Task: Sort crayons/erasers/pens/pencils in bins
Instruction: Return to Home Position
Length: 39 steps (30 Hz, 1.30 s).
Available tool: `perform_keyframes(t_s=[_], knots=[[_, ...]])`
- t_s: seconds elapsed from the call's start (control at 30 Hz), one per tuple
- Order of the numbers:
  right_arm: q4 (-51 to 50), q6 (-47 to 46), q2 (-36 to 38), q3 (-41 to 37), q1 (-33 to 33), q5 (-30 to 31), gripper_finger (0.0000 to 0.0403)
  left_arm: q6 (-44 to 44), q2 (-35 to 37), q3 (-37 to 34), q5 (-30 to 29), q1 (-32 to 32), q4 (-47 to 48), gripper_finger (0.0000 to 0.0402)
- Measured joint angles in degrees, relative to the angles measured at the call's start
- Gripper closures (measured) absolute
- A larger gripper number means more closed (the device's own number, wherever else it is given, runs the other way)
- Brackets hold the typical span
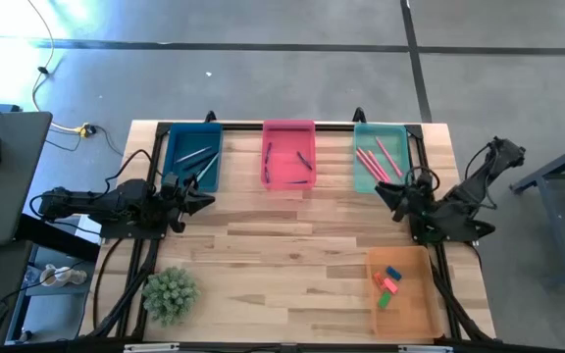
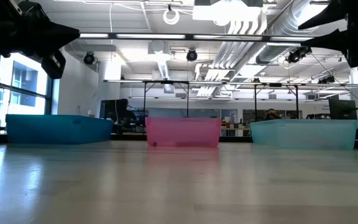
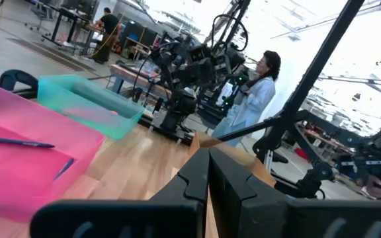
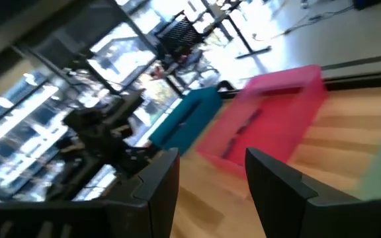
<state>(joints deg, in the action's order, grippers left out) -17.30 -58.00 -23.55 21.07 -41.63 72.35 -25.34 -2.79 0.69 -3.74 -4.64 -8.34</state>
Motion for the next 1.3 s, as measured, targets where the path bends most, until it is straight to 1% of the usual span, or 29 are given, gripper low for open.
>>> perform_keyframes(t_s=[0.1,0.2,0.37,0.47,0.63,0.73,0.83,0.97,1.17,1.3], knots=[[13.3,8.8,0.0,-3.1,0.0,-1.8,0.0238,0.0,0.0,0.0,0.0,0.0,0.0,0.0401],[24.7,19.2,0.0,-4.9,0.7,-5.2,0.0238,0.0,0.0,0.0,0.0,0.0,0.0,0.0401],[36.3,38.4,0.2,-5.1,6.3,-13.0,0.0238,0.0,0.0,0.0,0.0,0.0,0.0,0.0401],[39.3,47.6,2.2,-5.1,11.3,-18.7,0.0238,0.0,0.0,0.0,0.0,0.0,0.0,0.0401],[38.3,53.3,8.4,-5.1,18.3,-29.6,0.0238,0.0,0.0,0.0,0.1,0.0,0.0,0.0401],[34.3,54.4,13.1,-5.1,21.2,-33.3,0.0238,0.0,0.0,0.0,0.1,0.0,0.0,0.0401],[26.5,52.4,17.4,-5.0,22.8,-33.4,0.0238,0.0,0.0,0.0,0.1,0.0,0.0,0.0401],[17.1,47.1,20.8,-5.0,23.9,-33.4,0.0238,0.0,0.0,0.0,0.1,0.0,0.0,0.0401],[9.5,41.6,21.4,-5.0,24.0,-33.5,0.0238,0.6,0.0,0.0,0.0,0.0,0.0,0.0401],[3.3,37.2,21.4,-5.0,24.0,-33.6,0.0238,5.0,0.0,0.0,-0.5,0.0,0.0,0.0401]])
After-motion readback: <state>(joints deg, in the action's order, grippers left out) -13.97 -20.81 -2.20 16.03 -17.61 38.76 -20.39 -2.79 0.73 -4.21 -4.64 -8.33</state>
